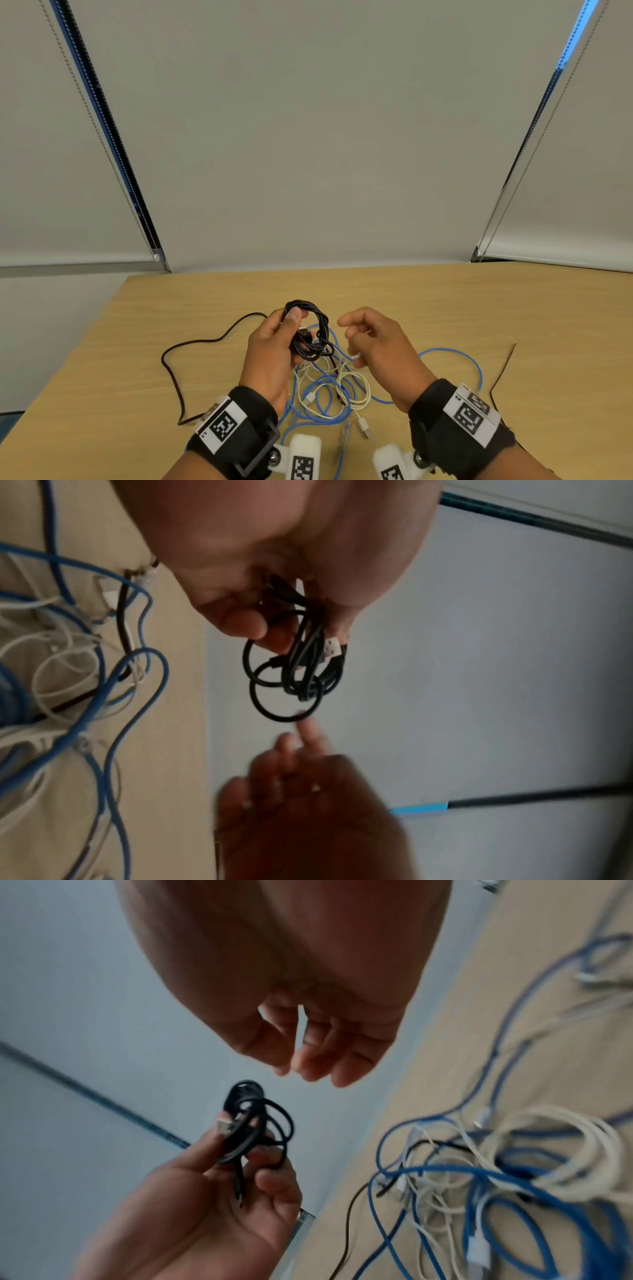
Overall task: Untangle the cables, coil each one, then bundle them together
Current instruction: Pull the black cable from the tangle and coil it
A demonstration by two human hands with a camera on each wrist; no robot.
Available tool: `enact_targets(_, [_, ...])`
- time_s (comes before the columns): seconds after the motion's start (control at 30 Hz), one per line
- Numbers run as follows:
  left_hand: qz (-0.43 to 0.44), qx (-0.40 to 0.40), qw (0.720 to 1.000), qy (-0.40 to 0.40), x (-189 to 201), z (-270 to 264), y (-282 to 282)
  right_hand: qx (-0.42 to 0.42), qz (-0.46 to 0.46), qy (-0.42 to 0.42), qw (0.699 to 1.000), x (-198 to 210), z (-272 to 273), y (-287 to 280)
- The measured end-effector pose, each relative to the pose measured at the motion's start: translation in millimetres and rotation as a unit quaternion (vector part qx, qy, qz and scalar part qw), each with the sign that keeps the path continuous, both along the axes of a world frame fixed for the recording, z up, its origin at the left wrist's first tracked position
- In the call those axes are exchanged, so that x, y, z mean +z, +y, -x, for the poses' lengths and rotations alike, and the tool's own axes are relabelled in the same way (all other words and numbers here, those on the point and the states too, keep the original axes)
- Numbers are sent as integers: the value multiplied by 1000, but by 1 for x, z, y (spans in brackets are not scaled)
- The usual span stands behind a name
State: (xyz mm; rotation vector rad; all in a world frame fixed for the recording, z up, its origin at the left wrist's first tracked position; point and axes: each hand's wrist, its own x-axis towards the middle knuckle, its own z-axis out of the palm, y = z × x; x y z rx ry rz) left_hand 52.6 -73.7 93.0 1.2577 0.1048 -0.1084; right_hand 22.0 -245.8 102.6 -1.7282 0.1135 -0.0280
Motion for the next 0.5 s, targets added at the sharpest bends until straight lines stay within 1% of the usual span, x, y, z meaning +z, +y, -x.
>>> enact_targets(0.03, [-17,6,1000,-11,0,0,-1,-6,28,-40,999,5,1,2])
enact_targets(0.1, [-36,8,999,-30,0,1,-3,23,111,-105,988,9,5,10])
enact_targets(0.17, [-48,-1,998,-50,0,2,-5,47,223,-153,961,6,8,16])
enact_targets(0.23, [-82,-4,994,-76,-1,3,-7,54,299,-184,935,1,9,17])
enact_targets(0.27, [-98,-4,991,-92,-2,4,-7,57,317,-185,928,-1,9,17])
enact_targets(0.37, [-126,-6,984,-130,-4,5,-6,69,339,-146,927,0,10,18])
enact_targets(0.43, [-146,-16,979,-143,-6,6,-6,65,350,-150,922,3,10,21])
enact_targets(0.47, [-161,-22,976,-148,-7,5,-5,61,345,-150,925,4,9,21])
enact_targets(0.5, [-178,-31,972,-150,-7,3,-3,56,319,-140,936,4,8,20])
